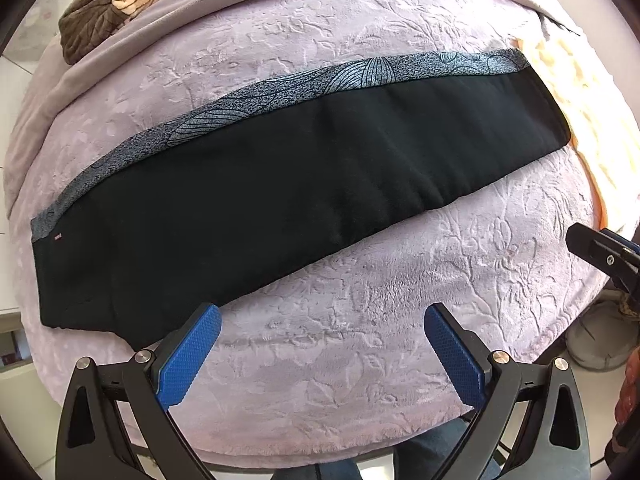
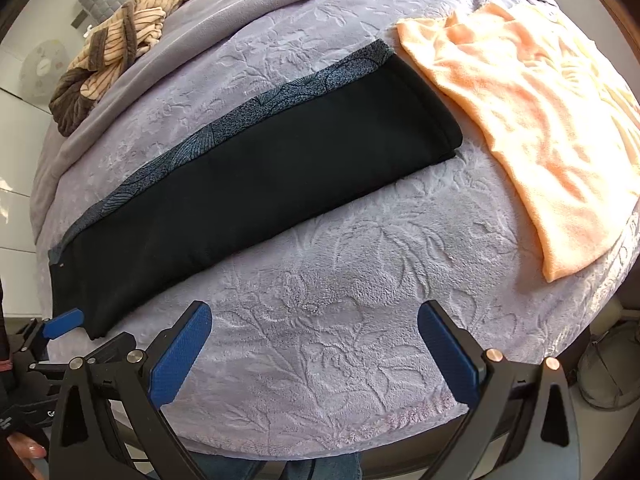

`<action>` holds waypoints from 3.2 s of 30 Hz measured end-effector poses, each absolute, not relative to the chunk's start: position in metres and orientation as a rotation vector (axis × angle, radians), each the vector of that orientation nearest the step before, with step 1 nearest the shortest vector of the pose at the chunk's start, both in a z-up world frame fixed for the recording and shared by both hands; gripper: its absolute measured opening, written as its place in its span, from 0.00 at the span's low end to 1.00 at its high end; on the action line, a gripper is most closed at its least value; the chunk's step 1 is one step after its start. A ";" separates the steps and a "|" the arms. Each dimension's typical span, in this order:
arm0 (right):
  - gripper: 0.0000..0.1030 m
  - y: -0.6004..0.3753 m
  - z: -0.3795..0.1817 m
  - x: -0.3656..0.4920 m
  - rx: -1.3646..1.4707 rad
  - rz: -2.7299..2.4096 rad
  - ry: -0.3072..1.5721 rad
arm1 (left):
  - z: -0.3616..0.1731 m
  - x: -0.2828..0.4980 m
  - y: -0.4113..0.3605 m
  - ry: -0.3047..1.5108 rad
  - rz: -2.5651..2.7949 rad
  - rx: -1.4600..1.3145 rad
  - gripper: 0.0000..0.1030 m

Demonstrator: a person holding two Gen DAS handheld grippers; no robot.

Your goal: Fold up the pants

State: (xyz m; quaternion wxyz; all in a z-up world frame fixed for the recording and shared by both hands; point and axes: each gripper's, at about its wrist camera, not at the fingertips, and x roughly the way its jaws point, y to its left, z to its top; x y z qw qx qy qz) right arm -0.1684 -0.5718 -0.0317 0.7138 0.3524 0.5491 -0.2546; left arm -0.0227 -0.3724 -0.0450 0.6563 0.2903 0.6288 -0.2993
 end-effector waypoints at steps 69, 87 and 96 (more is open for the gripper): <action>0.14 -0.684 -0.046 -0.158 1.209 -0.215 0.517 | -0.123 0.045 -0.478 1.112 -0.632 0.556 0.68; 0.14 -0.461 -0.016 0.015 0.648 0.017 0.930 | -0.083 0.132 -0.248 1.247 -0.446 0.294 0.78; 0.38 -0.320 -0.073 0.052 -0.012 -0.103 1.139 | -0.093 0.161 -0.174 1.297 -0.362 0.210 0.78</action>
